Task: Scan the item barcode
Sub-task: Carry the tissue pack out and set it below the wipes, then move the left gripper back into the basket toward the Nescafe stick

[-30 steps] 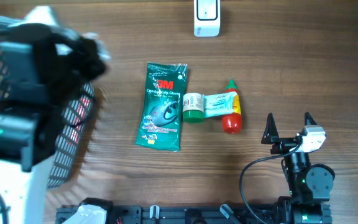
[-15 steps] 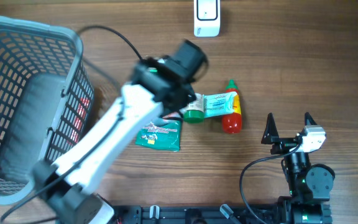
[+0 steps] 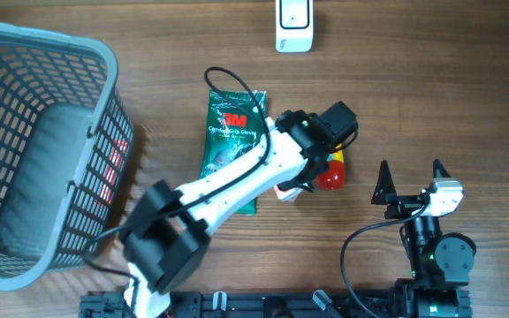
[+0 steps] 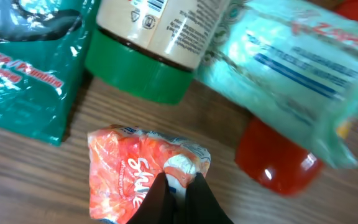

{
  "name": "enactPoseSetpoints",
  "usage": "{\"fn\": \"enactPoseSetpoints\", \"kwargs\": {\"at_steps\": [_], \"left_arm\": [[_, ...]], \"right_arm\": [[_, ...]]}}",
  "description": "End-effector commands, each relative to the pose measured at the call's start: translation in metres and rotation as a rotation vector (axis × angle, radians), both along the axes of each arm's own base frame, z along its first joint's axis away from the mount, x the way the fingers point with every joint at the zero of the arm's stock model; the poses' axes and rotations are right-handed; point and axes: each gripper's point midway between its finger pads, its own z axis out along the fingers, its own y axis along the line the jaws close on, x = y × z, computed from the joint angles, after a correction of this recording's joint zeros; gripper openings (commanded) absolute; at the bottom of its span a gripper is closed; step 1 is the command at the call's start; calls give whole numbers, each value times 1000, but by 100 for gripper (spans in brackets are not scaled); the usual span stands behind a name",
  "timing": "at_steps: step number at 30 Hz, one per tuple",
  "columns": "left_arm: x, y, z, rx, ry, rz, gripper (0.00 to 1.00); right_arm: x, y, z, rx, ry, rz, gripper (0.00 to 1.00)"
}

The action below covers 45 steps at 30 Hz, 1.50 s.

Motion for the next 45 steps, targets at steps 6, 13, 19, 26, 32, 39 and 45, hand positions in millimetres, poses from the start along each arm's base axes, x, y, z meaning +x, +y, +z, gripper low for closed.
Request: {"fn": "enactPoseSetpoints", "kwargs": {"at_steps": [6,13,19,26,32,39,45], "left_arm": [[0,-3,-30,50,22,10,13],[5,3,-17,47,17,21,48],[34,18,63,-37,-96,29,94],[76,94,182,-14,-412,147,100],[92,197,261,50,-639,342,100],[78,345,296,42,-740,894,100],[44,433,264,-76,-636,1553,100]], "right_arm": [[0,2,2,-13,-10,12,100],[0,2,2,-13,-10,12,100],[0,2,2,-13,-10,12,100],[0,2,2,-13,-10,11,100],[0,2,2,-13,-10,12,100],[0,2,2,-13,-10,11,100],[0,2,2,-13,-10,11,100]]}}
